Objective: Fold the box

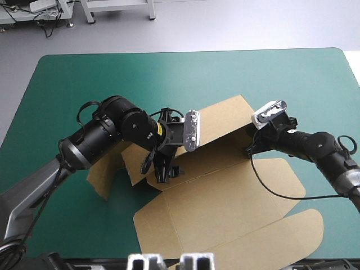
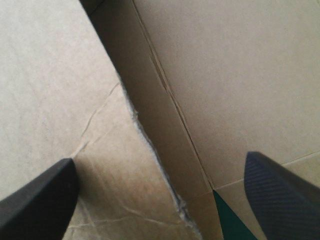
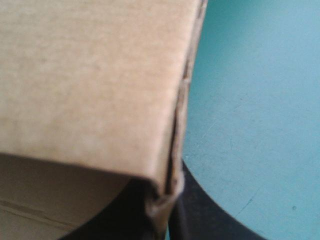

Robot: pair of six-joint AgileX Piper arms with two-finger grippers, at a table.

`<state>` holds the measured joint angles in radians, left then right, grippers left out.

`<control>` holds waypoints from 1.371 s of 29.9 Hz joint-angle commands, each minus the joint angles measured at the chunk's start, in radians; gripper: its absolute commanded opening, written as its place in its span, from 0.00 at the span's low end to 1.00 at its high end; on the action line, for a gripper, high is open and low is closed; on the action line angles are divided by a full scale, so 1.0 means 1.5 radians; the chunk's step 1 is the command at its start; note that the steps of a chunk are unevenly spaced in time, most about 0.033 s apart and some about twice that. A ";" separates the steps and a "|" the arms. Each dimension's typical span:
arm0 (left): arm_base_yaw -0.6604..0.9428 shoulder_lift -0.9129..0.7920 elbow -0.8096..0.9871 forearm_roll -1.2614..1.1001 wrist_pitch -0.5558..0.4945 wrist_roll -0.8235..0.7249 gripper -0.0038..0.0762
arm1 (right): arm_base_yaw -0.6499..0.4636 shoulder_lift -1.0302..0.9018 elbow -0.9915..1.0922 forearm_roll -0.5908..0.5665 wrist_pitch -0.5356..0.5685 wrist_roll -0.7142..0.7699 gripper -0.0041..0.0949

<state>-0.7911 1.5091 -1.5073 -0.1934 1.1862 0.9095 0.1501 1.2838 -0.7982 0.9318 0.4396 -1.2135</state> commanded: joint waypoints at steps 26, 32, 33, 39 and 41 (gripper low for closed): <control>0.305 -0.102 -0.013 0.129 -0.235 -0.386 0.04 | 0.007 -0.009 -0.206 -0.318 0.272 0.351 0.02; 0.496 -0.102 0.007 -0.060 -0.167 -0.316 0.04 | 0.007 -0.009 -0.283 -0.433 0.389 0.450 0.02; 0.517 -0.102 0.014 -0.071 -0.158 -0.316 0.04 | 0.007 -0.009 -0.292 -0.443 0.414 0.455 0.02; 0.567 -0.100 0.032 -0.072 -0.112 -0.314 0.04 | 0.007 0.013 -0.310 -0.486 0.479 0.509 0.02; 0.567 -0.100 0.032 -0.052 -0.110 -0.314 0.04 | 0.007 0.047 -0.326 -0.511 0.508 0.521 0.02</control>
<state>0.0569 1.3907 -1.4357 -0.2643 1.0493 0.4380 0.1596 1.3264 -1.2483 0.2196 1.0475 -0.4648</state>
